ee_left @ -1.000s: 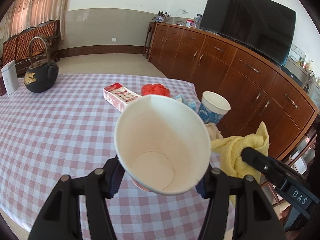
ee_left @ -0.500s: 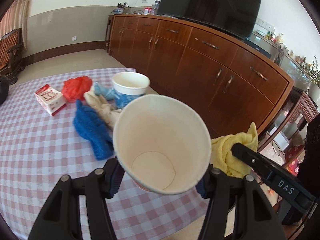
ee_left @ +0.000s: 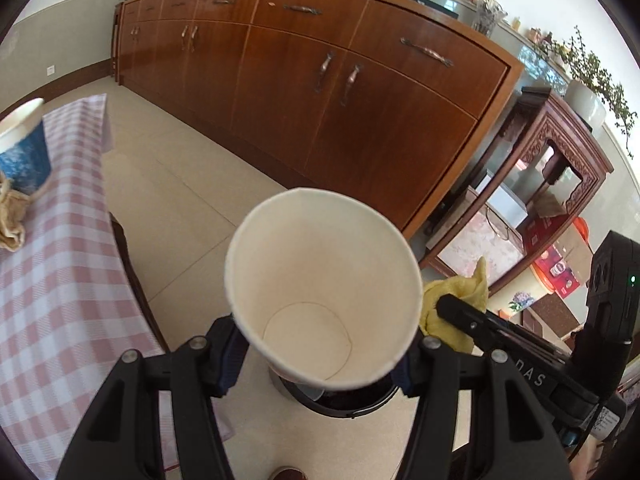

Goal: Collect trash
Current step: 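Carry the red cup and yellow cloth over the black trash bin, then open both grippers to drop the cup and cloth into the bin, then move both grippers back toward the table items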

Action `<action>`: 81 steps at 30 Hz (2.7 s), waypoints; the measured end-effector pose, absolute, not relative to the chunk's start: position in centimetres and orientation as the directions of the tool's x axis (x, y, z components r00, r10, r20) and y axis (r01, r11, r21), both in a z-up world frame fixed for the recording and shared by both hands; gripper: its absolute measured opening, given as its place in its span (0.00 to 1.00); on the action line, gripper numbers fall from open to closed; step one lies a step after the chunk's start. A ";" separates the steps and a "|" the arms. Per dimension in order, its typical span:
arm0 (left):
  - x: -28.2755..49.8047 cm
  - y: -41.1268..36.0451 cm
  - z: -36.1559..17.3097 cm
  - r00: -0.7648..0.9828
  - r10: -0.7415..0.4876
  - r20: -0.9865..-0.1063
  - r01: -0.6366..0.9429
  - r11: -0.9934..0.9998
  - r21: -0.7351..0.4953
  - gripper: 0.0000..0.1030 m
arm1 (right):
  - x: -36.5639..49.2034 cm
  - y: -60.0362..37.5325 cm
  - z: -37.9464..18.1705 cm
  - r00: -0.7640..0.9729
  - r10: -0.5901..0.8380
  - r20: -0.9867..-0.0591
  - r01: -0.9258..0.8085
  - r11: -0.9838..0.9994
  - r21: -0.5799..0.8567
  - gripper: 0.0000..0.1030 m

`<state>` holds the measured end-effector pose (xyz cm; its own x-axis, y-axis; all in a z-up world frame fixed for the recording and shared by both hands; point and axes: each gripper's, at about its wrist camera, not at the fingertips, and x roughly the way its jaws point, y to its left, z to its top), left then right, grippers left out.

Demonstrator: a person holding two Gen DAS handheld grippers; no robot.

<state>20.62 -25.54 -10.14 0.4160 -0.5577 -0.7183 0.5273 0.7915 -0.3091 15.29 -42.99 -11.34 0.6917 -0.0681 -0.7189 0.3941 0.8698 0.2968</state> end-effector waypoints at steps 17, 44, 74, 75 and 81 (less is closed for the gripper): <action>21.1 -32.5 -16.4 0.261 -0.490 -0.832 0.498 0.806 -0.319 0.67 | 16.3 -49.1 -17.8 0.539 -0.130 -0.832 0.545 0.807 0.228 0.54; 19.4 -25.6 -7.1 0.504 -0.450 -0.737 0.475 0.857 -0.199 0.73 | 12.5 -44.6 -9.4 0.657 -0.174 -0.733 0.506 0.823 0.258 0.68; 21.5 -2.6 -4.6 0.696 -0.151 -0.703 0.036 0.984 -0.175 0.73 | 20.8 -24.4 -3.9 0.762 0.120 -0.636 0.066 0.963 0.261 0.70; 21.8 -1.9 -4.7 0.696 -0.143 -0.704 0.023 0.984 -0.177 0.73 | 21.2 -23.7 -3.9 0.760 0.129 -0.636 0.054 0.964 0.260 0.70; 23.0 0.4 -5.7 0.693 -0.106 -0.714 -0.032 0.984 -0.177 0.73 | 23.8 -20.8 -4.6 0.746 0.178 -0.642 -0.006 0.965 0.262 0.70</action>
<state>23.00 0.41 -5.66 0.6926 -0.1057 -0.7135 -0.0318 0.9838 -0.1766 23.78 -20.76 -4.55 0.7460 0.1784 -0.6416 -0.0059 0.9652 0.2615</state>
